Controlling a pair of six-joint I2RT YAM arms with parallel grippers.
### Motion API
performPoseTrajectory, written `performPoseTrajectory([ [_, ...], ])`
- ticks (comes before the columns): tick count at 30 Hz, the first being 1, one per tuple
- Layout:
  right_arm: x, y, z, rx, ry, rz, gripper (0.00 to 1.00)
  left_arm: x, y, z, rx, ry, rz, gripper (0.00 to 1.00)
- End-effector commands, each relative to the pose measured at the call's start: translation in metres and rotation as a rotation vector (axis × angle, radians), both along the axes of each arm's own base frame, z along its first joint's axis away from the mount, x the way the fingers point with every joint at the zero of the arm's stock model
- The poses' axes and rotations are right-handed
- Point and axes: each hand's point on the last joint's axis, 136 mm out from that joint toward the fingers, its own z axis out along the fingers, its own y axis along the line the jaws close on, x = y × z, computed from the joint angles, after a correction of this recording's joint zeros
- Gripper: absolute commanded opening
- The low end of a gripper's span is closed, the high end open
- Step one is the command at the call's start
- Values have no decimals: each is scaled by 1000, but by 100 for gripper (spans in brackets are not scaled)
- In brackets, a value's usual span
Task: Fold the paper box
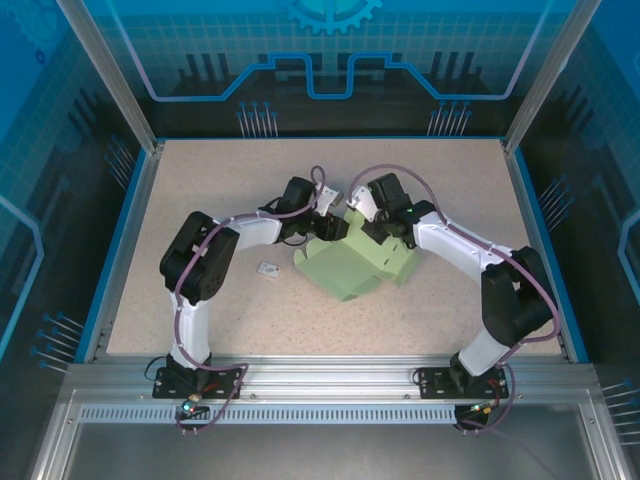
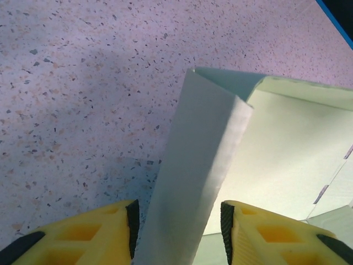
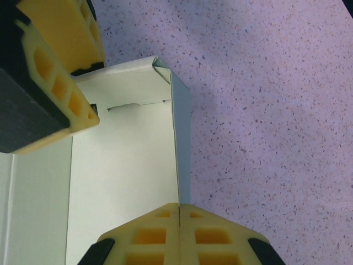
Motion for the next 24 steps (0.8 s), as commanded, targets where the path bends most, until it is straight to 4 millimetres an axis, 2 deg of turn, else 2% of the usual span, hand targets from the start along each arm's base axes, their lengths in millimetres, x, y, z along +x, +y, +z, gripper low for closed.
performPoseTrajectory([
  [1,4,1,3,14,13,4,0,-9,-5,-12,25,42,-50,46],
  [6,5,3,4,23,13,2,0,-8,-3,-21,66,52,-39,44],
  [24,1,6,2,41,32,-2,0,14,13,-32,239,-35,124,25],
])
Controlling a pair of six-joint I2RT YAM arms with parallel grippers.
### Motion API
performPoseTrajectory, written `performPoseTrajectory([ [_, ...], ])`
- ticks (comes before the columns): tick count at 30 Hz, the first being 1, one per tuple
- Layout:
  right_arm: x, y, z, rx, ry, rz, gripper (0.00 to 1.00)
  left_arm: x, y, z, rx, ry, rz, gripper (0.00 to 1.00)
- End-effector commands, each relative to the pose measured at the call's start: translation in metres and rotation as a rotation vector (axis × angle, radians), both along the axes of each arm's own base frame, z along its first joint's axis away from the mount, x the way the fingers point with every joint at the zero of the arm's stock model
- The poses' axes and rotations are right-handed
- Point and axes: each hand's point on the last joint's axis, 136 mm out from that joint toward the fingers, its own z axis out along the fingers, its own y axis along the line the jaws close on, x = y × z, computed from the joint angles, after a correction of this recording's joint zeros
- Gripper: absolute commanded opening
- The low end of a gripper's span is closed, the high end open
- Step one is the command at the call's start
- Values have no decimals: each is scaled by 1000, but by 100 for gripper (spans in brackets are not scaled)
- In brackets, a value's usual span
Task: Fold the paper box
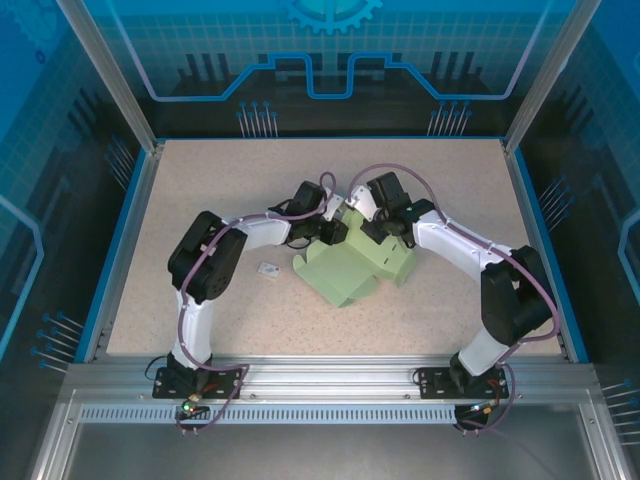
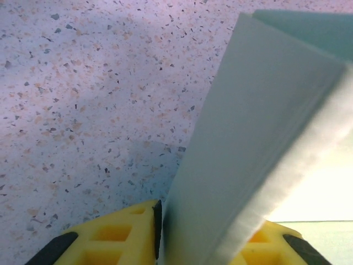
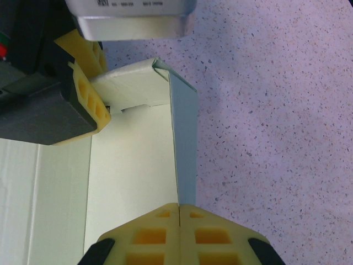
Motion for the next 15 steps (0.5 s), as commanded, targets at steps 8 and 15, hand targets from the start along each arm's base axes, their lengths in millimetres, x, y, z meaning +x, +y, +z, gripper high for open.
performPoseTrajectory([
  [8,-1,4,-1,32,27,-11,0,22,24,-8,102,-68,180,22],
  [15,-4,3,-6,25,29,-16,0,25,24,-3,70,-78,215,21],
])
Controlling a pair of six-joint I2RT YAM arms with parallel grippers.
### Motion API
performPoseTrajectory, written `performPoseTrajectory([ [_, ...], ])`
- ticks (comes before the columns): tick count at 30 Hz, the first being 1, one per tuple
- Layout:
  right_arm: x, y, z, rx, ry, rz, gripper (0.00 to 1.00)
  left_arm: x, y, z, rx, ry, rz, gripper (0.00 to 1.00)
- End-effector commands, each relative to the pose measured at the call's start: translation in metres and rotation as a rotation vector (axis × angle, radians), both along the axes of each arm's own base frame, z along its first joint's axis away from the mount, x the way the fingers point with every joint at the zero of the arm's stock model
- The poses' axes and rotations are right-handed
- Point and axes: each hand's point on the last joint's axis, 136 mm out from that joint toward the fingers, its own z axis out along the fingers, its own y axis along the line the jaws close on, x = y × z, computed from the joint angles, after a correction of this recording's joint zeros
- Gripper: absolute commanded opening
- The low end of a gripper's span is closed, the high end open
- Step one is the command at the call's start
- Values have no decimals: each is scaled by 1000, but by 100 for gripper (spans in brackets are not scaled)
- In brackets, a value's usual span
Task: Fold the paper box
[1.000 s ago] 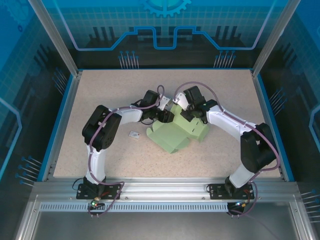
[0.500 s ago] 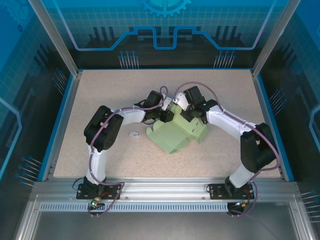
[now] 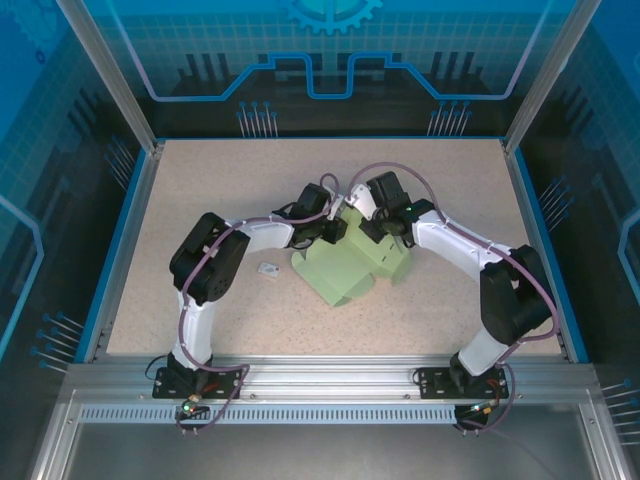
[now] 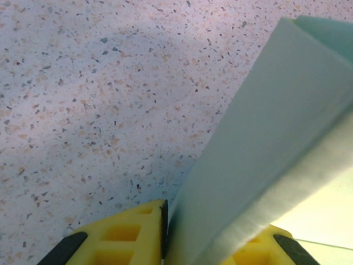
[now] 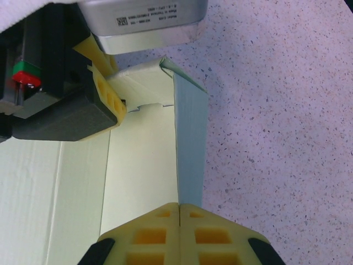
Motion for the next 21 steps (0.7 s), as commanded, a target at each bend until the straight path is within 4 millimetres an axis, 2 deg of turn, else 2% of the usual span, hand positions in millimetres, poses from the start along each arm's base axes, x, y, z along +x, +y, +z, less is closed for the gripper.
performPoseTrajectory([
  [1,-6,-2,-7,-9,33,-9,0,8,15,0,6,-11,86,22],
  [3,-4,-5,-4,-13,21,-16,0,5,13,7,-18,-18,72,24],
  [7,-2,-7,-1,-15,8,-24,0,-2,6,22,-73,-30,32,37],
  [11,-1,-10,1,-21,1,-28,0,-10,2,38,-125,-41,-3,44],
  [16,-3,-11,4,-27,0,-15,0,-16,-2,54,-190,-47,-54,50],
  [21,-4,-9,5,-18,6,4,0,-15,-4,57,-178,-48,-99,52],
])
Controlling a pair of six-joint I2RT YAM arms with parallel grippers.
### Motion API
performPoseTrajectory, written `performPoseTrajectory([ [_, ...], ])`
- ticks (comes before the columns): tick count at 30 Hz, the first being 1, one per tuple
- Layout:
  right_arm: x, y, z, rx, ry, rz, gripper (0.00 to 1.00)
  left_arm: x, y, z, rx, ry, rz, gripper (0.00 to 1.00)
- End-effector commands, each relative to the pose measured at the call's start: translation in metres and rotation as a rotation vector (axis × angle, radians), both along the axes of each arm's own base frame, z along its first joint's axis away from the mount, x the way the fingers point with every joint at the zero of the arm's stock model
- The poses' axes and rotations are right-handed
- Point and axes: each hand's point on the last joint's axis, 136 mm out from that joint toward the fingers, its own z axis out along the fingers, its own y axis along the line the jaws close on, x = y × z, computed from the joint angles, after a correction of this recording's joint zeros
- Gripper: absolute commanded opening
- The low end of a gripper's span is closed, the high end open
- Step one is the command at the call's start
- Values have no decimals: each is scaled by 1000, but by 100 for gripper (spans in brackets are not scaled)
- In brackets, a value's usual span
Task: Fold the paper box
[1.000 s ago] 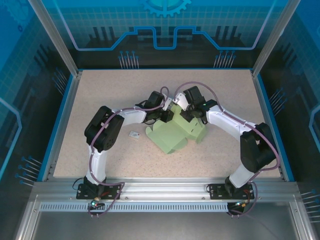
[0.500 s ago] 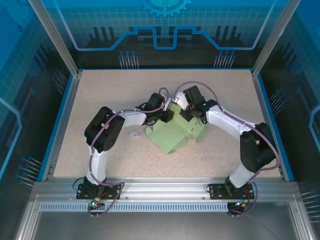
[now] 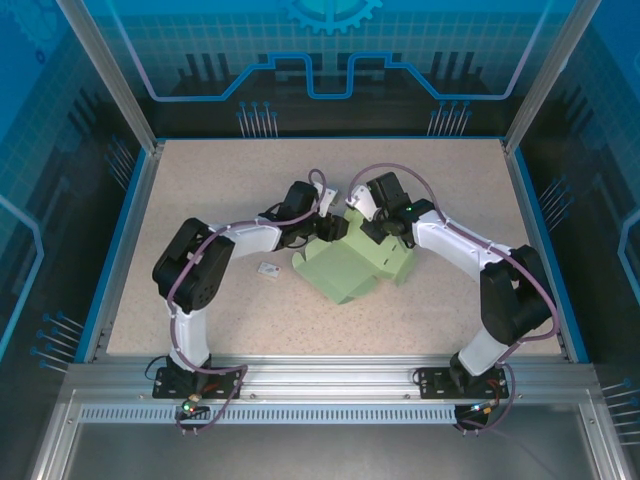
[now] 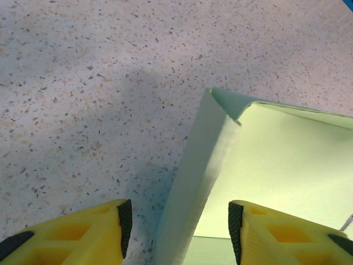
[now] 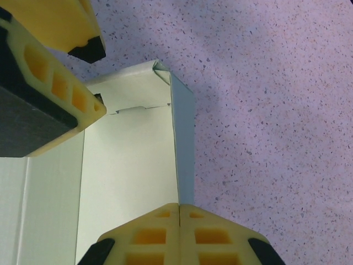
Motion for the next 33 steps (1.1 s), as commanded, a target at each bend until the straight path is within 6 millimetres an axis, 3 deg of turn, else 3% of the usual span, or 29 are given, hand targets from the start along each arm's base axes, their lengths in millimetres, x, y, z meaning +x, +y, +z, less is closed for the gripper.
performPoseTrajectory([
  [1,-3,-4,7,11,0,11,0,0,-5,18,-23,-23,-63,52],
  [17,-2,1,8,26,6,27,0,1,-12,-2,-39,40,-174,43],
  [33,0,6,7,46,17,29,0,8,-13,-13,-19,34,-155,24],
])
